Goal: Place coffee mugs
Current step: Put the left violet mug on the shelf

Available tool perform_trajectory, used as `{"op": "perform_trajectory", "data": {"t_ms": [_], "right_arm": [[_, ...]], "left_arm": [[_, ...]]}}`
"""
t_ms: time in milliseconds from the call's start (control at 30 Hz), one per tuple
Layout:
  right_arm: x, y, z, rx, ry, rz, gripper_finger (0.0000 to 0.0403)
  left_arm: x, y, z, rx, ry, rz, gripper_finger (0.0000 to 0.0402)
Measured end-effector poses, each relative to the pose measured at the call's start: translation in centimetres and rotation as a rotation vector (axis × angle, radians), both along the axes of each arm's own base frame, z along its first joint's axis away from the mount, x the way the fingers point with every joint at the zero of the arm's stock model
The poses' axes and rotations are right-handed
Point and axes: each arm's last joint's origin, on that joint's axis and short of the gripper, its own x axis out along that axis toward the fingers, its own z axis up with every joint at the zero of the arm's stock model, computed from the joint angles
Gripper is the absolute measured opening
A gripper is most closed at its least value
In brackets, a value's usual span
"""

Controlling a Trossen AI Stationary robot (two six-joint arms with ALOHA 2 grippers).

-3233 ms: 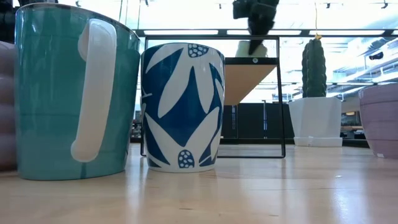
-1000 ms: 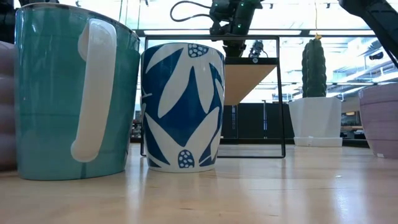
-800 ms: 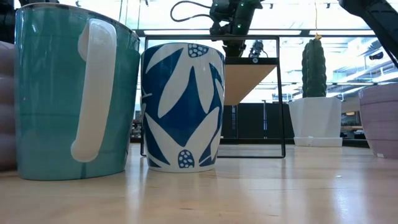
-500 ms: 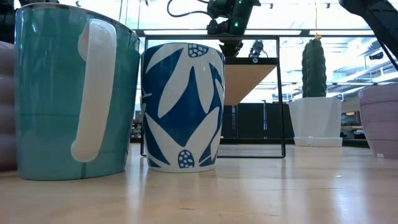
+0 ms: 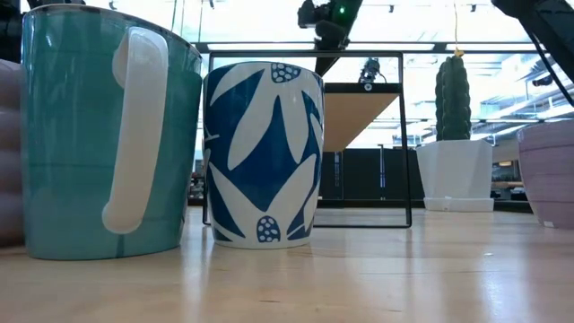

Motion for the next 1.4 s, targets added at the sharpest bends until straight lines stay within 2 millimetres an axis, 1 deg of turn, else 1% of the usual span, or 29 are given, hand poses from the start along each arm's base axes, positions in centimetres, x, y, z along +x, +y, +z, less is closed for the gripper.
{"op": "perform_trajectory", "data": {"t_ms": [133,233,300,400,500,600,667,733,767,833,933,1067,1133,1200,1300,1400], "right_arm": [[0.1,2.7,0.3,0.051,0.009,0.043,0.0203],[0.4,4.7,0.3,0.068,0.000,0.066,0.0199],[0.6,6.1,0.1,0.078,-0.011,0.081,0.0196],[1.1,8.1,-0.9,0.085,-0.012,0.104,0.0191],[1.0,9.9,-1.5,0.063,-0.044,0.117,0.0184],[0.2,11.6,-2.1,0.047,-0.113,0.140,0.0178],[-0.6,12.5,-2.9,0.044,-0.163,0.160,0.0174],[-1.5,13.1,-3.8,0.038,-0.209,0.170,0.0174],[-2.0,13.4,-4.1,0.031,-0.238,0.169,0.0173],[-3.0,13.7,-4.9,0.010,-0.288,0.155,0.0173],[-4.3,14.1,-6.2,-0.007,-0.336,0.158,0.0173],[-5.9,14.8,-7.4,-0.026,-0.420,0.168,0.0173],[-6.5,15.0,-8.3,-0.035,-0.448,0.186,0.0173],[-7.1,15.3,-9.1,-0.042,-0.480,0.200,0.0173],[-8.0,15.5,-9.8,-0.056,-0.549,0.216,0.0173],[-8.9,15.6,-10.7,-0.087,-0.581,0.217,0.0173]], "left_arm": [[0.1,-0.1,-0.1,0.043,0.028,-0.041,0.0117],[0.3,-0.4,-0.2,0.064,0.039,-0.109,0.0117],[0.5,-0.5,-0.1,0.072,0.030,-0.152,0.0117],[0.7,-0.6,0.4,0.074,-0.018,-0.191,0.0117],[1.0,-0.7,0.5,0.034,-0.029,-0.209,0.0117],[1.4,-0.6,0.4,-0.046,-0.036,-0.173,0.0117],[1.7,-0.6,0.1,-0.112,-0.023,-0.155,0.0117],[2.1,-0.8,-0.1,-0.161,0.023,-0.191,0.0117],[2.3,-0.9,0.2,-0.183,0.046,-0.218,0.0117],[2.6,-1.2,1.2,-0.231,0.100,-0.249,0.0117],[3.3,-1.7,2.3,-0.290,0.253,-0.245,0.0117],[4.7,-2.6,4.1,-0.306,0.412,-0.270,0.0117],[5.4,-3.2,4.6,-0.309,0.511,-0.324,0.0117],[6.0,-4.0,4.8,-0.350,0.599,-0.386,0.0117],[6.9,-5.2,5.2,-0.452,0.672,-0.491,0.0117],[7.6,-6.5,5.5,-0.582,0.733,-0.569,0.0117]]}}
